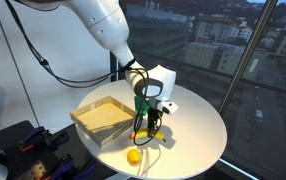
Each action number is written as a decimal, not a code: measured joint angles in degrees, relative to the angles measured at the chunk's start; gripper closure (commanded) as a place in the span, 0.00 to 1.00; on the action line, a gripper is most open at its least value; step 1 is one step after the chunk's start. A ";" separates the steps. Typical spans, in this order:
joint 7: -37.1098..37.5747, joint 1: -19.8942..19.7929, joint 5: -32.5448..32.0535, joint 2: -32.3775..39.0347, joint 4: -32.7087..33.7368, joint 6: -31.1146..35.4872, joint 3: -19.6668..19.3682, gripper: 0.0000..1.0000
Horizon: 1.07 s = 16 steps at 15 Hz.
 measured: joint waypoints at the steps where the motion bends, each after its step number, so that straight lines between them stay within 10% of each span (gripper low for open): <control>1: 0.15 0.02 0.16 0.03 0.00 0.00 0.00 0.35; 6: 0.73 0.07 0.53 0.08 0.02 0.03 0.00 0.02; 16: 0.77 0.21 0.55 0.07 0.06 0.04 0.00 0.00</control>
